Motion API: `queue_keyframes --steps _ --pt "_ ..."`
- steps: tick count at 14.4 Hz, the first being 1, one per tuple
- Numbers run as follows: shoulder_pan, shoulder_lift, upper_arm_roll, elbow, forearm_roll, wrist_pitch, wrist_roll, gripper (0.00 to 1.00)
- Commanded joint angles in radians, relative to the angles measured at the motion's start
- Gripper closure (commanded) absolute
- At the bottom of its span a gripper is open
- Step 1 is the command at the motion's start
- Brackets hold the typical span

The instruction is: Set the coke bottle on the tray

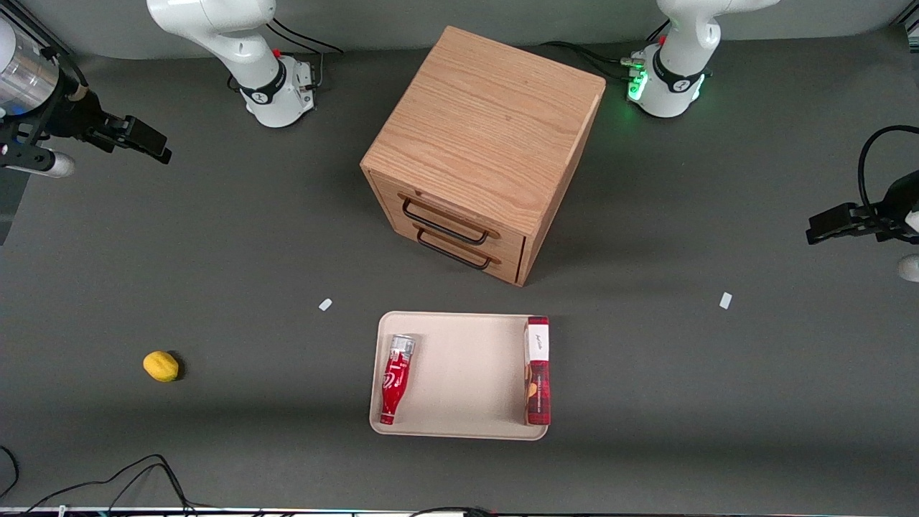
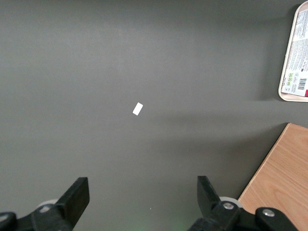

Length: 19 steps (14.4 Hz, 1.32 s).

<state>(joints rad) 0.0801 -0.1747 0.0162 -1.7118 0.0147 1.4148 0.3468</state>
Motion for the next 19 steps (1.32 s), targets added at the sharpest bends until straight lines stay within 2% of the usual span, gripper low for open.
queue_keyframes --steps 1,4,7,10,12,16,19 --pt "0.007 0.012 -0.006 0.017 0.018 -0.011 -0.014 0.00" --pt "0.009 0.030 0.004 0.032 0.018 -0.010 -0.014 0.00" --pt "0.041 0.125 0.008 0.150 0.025 -0.011 0.004 0.00" --pt "0.040 0.274 0.062 0.305 0.030 -0.010 0.038 0.00" --pt "0.037 0.380 0.134 0.383 0.028 0.003 0.099 0.00" --pt "0.038 0.556 0.247 0.429 0.025 0.172 0.265 0.00" --pt "0.041 0.607 0.261 0.426 0.013 0.262 0.322 0.00"
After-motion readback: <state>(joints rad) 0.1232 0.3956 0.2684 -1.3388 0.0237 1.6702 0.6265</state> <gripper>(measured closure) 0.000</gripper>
